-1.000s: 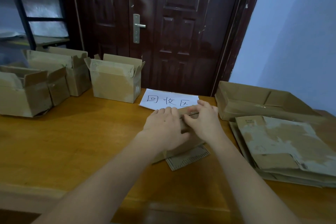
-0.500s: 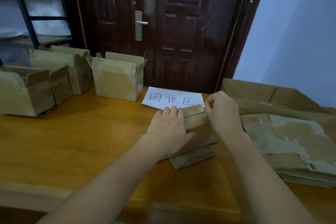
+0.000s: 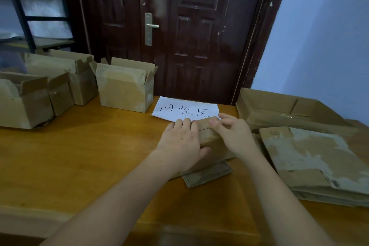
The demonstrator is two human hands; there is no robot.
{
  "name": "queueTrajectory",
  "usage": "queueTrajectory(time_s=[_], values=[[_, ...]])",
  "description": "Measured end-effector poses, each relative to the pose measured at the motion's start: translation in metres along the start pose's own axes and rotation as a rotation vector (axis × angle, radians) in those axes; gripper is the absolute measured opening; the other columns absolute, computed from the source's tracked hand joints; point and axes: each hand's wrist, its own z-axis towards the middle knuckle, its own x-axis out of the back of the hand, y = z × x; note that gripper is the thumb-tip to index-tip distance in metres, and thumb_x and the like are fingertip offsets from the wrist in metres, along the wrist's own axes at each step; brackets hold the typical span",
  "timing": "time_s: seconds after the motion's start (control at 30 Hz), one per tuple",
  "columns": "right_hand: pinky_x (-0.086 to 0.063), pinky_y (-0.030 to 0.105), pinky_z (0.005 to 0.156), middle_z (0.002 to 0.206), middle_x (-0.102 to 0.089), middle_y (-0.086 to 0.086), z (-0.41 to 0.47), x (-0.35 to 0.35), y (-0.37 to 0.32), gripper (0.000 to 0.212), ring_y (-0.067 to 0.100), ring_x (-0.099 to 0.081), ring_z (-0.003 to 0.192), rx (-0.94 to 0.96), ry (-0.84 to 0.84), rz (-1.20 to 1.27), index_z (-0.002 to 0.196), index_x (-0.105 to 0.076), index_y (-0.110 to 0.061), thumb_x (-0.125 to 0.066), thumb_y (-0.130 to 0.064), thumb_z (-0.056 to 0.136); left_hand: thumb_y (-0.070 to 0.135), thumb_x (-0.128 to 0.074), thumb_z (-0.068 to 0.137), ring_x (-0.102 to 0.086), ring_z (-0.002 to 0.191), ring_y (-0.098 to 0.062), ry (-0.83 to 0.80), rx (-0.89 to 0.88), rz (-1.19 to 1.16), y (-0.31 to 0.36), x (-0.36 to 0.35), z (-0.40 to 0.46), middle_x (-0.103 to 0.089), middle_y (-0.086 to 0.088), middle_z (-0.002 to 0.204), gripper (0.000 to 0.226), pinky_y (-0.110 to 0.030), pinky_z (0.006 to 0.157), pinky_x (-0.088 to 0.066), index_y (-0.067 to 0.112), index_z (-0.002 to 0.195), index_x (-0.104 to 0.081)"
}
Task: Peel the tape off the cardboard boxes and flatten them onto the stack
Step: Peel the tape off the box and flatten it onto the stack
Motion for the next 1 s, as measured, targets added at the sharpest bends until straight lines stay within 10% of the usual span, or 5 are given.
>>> queueTrajectory(time_s=[0.47,0.8,1.0], values=[[-0.059,0.039,0.074,0.087,-0.068,-0.002,0.003,0.0,-0.011,0.016,0.017,-0.064,0.079,0.047,0.193,-0.444,0.102,-0.068,-0.019,-0.056,-0.03,0.102,0.074,-0.04,0.097,-0.047,0.126,-0.025,-0.076,-0.018,-0.018,0.001,0.009,0.0,-0.048,-0.006,0.139,0.078,-0.041,0.11,-0.041,0.016,0.148,-0.034],[-0.053,0.029,0.097,0.111,-0.071,-0.007,-0.012,0.011,-0.008,0.025,0.007,-0.063,0.102,0.132,0.082,-0.214,0.122,-0.072,-0.022,-0.065,-0.024,0.098,0.062,-0.052,0.096,-0.038,0.138,-0.034,-0.396,-0.036,0.073,0.006,0.029,0.031,-0.041,-0.013,0.147,0.075,-0.048,0.12,-0.029,0.011,0.147,-0.032],[-0.053,0.016,0.072,0.101,-0.064,-0.013,-0.007,0.008,0.002,0.029,0.01,-0.064,0.101,-0.164,0.069,0.224,0.121,-0.072,-0.019,-0.071,-0.027,0.094,0.086,-0.033,0.088,-0.025,0.151,-0.031,-0.257,-0.048,-0.078,0.03,0.01,0.043,-0.031,-0.011,0.163,0.106,-0.051,0.125,-0.018,0.008,0.159,-0.021]])
